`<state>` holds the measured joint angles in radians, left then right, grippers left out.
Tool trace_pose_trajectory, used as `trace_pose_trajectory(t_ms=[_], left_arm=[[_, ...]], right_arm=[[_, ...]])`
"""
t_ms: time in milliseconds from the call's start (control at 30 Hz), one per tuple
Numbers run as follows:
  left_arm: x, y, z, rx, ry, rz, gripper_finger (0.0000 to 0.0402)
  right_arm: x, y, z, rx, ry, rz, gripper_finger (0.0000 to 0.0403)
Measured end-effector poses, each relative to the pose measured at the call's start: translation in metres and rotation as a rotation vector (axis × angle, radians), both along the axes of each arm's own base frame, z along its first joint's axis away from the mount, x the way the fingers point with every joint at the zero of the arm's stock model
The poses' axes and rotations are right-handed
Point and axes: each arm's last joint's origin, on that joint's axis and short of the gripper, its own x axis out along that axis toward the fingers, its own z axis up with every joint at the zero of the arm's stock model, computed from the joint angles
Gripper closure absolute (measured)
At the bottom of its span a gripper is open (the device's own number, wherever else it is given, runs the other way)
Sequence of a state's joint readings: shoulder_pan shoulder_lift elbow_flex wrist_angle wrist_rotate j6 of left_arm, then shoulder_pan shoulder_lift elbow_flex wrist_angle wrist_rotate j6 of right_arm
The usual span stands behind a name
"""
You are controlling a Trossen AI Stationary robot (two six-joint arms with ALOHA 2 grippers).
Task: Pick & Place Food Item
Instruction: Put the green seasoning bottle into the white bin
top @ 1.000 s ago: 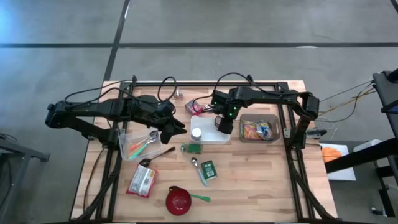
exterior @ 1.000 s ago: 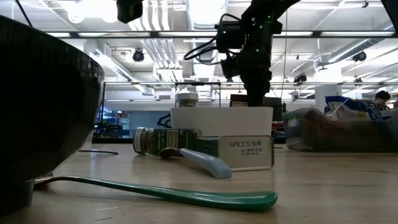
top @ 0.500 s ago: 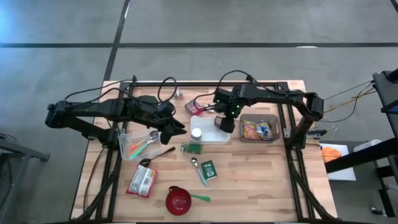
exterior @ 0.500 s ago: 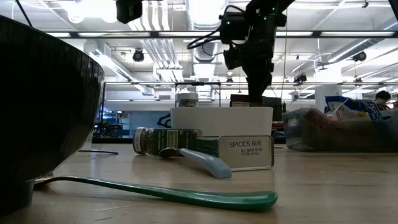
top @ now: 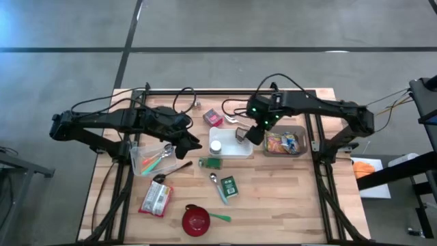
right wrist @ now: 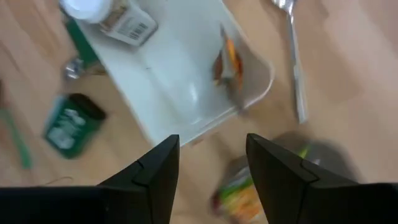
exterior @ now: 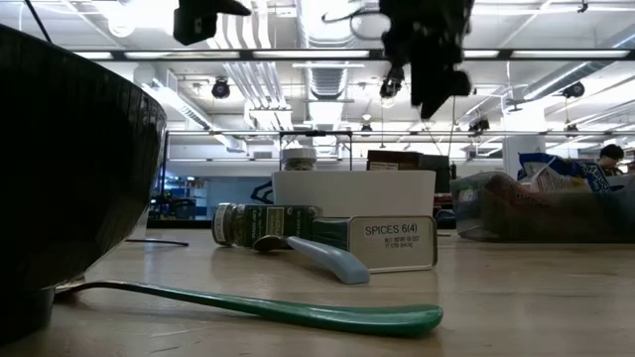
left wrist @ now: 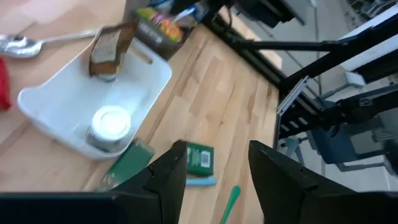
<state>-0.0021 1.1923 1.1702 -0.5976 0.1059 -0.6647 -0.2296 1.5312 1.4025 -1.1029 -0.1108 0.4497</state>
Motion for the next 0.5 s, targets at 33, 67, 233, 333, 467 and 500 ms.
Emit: trace_pose_trajectory(t_ms=[33, 67, 233, 333, 467, 500], left_arm=[[-0.001, 0.000, -0.001, -0.001, 0.014, 0.001, 0.0228], [-0.001, 0.000, -0.002, -0.001, 0.025, 0.001, 0.0228], [-0.006, 0.000, -0.008, 0.034, 0.099, -0.026, 0.0228], [-0.010, 0.000, -0.012, 0.097, 0.148, -0.081, 0.0228], [-0.012, -0.002, -0.018, 0.222, 0.176, -0.199, 0.0228], [-0.012, -0.003, -0.022, 0.259, 0.183, -0.226, 0.0228]], right_arm=[[-0.002, 0.006, 0.004, 0.015, -0.015, -0.031, 0.0219], [-0.004, 0.012, 0.008, 0.027, -0.030, -0.050, 0.0219], [-0.011, 0.039, 0.020, 0.037, -0.066, -0.113, 0.0219], [-0.012, 0.052, 0.023, 0.022, -0.078, -0.133, 0.0219], [-0.012, 0.067, 0.023, 0.022, -0.076, -0.140, 0.0219], [-0.012, 0.071, 0.023, 0.018, -0.077, -0.143, 0.0219]])
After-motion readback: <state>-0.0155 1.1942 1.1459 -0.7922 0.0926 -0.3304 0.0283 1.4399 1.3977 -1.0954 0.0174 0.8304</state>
